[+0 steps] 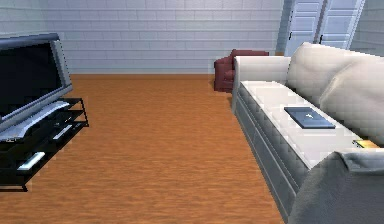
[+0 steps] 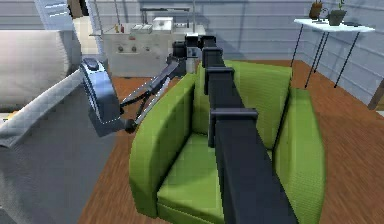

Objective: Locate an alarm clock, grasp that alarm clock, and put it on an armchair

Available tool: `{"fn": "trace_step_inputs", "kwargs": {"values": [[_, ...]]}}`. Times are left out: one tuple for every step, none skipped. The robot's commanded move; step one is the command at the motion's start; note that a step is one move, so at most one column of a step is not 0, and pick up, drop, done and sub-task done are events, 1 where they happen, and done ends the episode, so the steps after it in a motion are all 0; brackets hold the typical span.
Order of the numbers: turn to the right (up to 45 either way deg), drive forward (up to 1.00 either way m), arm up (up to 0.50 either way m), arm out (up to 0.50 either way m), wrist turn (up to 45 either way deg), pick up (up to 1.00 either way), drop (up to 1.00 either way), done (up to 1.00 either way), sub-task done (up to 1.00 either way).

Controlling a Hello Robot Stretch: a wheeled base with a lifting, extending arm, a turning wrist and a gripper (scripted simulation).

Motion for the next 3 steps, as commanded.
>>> {"fn": "trace_step_inputs", "kwargs": {"values": [[0.0,0.0,0.0,0.0,45.0,0.0,0.0,0.0,0.0],[0.0,0.0,0.0,0.0,45.0,0.0,0.0,0.0,0.0],[0.0,0.0,0.0,0.0,45.0,0.0,0.0,0.0,0.0]]}}
